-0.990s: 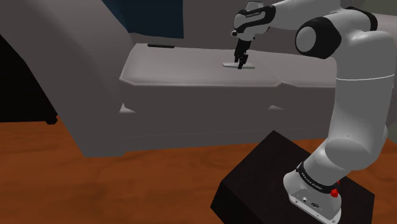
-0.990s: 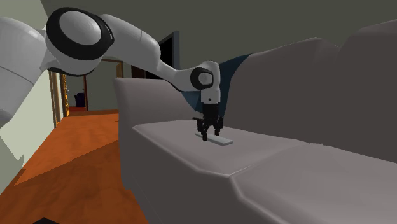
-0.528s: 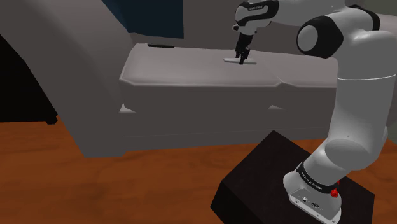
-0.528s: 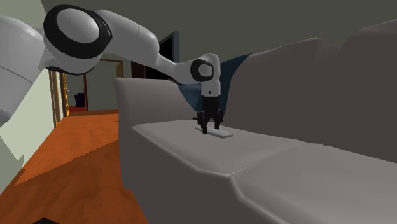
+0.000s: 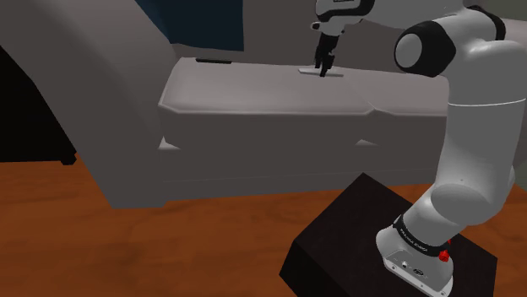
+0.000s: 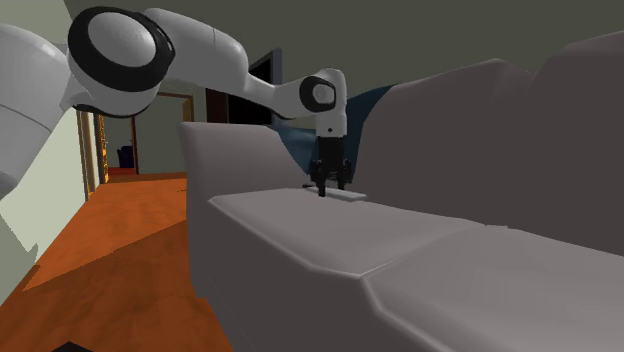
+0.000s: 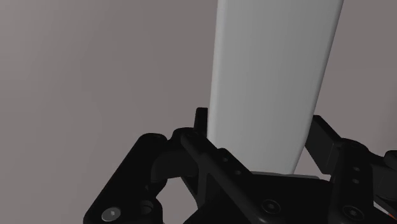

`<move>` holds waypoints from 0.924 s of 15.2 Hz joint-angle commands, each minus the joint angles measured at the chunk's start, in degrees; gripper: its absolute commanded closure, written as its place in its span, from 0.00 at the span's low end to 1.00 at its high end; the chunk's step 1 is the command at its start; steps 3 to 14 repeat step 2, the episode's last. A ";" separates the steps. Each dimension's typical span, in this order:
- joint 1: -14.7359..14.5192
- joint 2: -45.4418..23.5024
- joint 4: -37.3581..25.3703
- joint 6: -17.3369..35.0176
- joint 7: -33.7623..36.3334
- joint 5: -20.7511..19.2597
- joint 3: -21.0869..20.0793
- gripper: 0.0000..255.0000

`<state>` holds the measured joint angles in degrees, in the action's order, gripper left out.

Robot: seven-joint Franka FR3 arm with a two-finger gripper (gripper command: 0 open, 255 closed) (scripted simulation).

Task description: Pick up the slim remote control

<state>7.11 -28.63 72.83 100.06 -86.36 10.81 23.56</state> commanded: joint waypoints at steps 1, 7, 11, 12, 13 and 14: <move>0.14 0.06 -1.03 -1.08 0.01 -0.03 0.05 1.00; 0.15 0.05 -1.05 -1.09 0.01 -0.03 0.04 1.00; 0.15 0.05 -1.05 -1.09 0.01 -0.03 0.04 1.00; 0.15 0.05 -1.05 -1.09 0.01 -0.03 0.04 1.00; 0.15 0.05 -1.05 -1.09 0.01 -0.03 0.04 1.00; 0.15 0.05 -1.05 -1.09 0.01 -0.03 0.04 1.00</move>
